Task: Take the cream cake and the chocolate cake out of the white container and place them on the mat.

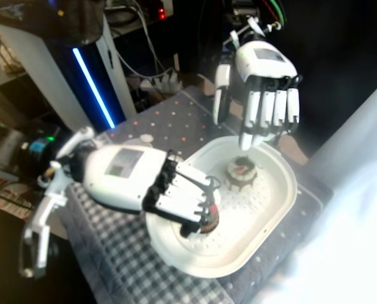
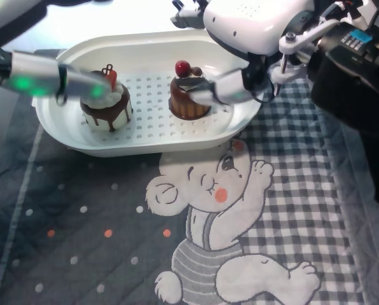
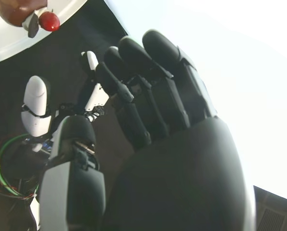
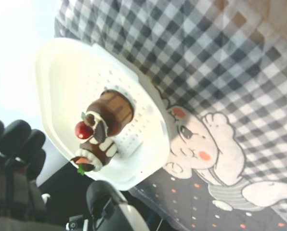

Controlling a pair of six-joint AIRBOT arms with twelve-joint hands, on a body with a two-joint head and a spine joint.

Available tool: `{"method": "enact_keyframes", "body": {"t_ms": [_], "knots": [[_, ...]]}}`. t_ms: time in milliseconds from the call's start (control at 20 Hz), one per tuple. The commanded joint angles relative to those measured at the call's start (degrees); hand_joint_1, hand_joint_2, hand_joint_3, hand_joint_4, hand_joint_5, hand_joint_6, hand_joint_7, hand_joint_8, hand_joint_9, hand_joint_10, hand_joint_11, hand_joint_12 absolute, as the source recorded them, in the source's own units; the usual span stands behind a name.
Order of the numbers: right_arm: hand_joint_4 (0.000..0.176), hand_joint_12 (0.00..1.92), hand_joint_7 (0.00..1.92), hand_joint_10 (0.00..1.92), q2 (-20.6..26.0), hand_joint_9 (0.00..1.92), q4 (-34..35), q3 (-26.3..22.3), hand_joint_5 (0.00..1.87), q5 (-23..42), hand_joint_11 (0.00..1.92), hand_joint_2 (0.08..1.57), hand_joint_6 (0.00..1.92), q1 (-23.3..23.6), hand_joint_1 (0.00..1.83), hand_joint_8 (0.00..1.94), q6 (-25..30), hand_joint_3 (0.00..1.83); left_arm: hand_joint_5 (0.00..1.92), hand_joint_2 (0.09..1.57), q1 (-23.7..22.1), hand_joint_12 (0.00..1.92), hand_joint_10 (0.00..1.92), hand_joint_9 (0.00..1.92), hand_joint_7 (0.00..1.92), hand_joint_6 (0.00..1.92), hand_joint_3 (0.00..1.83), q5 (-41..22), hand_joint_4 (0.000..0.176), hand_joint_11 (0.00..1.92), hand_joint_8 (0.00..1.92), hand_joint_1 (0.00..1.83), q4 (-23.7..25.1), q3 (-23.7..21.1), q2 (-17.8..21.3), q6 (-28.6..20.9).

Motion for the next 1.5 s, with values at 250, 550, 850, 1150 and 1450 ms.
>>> {"method": "enact_keyframes", "body": {"t_ms": [250,550,850,1150,1450], "knots": [[0.0,1.19,0.62,0.04,-1.4,0.66,0.8,1.8,0.53,6.1,0.19,0.79,0.0,1.0,0.82,0.01,-0.2,0.0,0.2,0.83,-1.1,1.17,0.07,0.27,0.21,0.02,0.0,-3.2,0.0,0.0,0.02,0.68,-0.3,1.7,-1.7,0.0],[0.0,1.11,0.6,0.01,-5.5,0.65,3.8,6.3,0.49,2.7,0.22,0.82,0.01,1.0,0.78,0.01,-0.2,0.0,0.3,0.84,-1.1,1.34,0.1,0.42,0.37,0.01,0.0,0.7,0.0,0.02,0.02,0.7,-1.8,4.5,-3.9,0.0],[0.0,1.45,0.7,0.05,-7.8,0.76,5.2,8.5,0.56,0.2,0.26,0.83,0.01,1.0,0.8,0.02,-0.2,0.0,0.29,0.83,-0.6,1.3,0.09,0.45,0.38,0.0,0.0,4.1,0.0,0.08,0.01,0.74,-3.7,7.3,-6.1,0.0],[0.0,1.28,0.64,0.02,-9.8,0.7,6.2,10.5,0.52,-2.4,0.23,0.83,0.0,0.9,0.78,0.01,-0.2,0.0,0.29,0.86,0.6,1.32,0.1,0.48,0.42,0.0,0.0,6.5,0.0,0.08,0.01,0.77,-5.3,9.1,-7.6,0.0],[0.0,1.27,0.63,0.01,-10.5,0.69,6.4,11.1,0.54,-3.1,0.23,0.82,0.01,0.9,0.8,0.0,-0.2,0.0,0.33,0.91,0.9,1.36,0.15,0.51,0.47,0.01,0.01,8.1,0.0,0.07,0.01,0.86,-5.9,10.6,-9.2,0.0]]}}
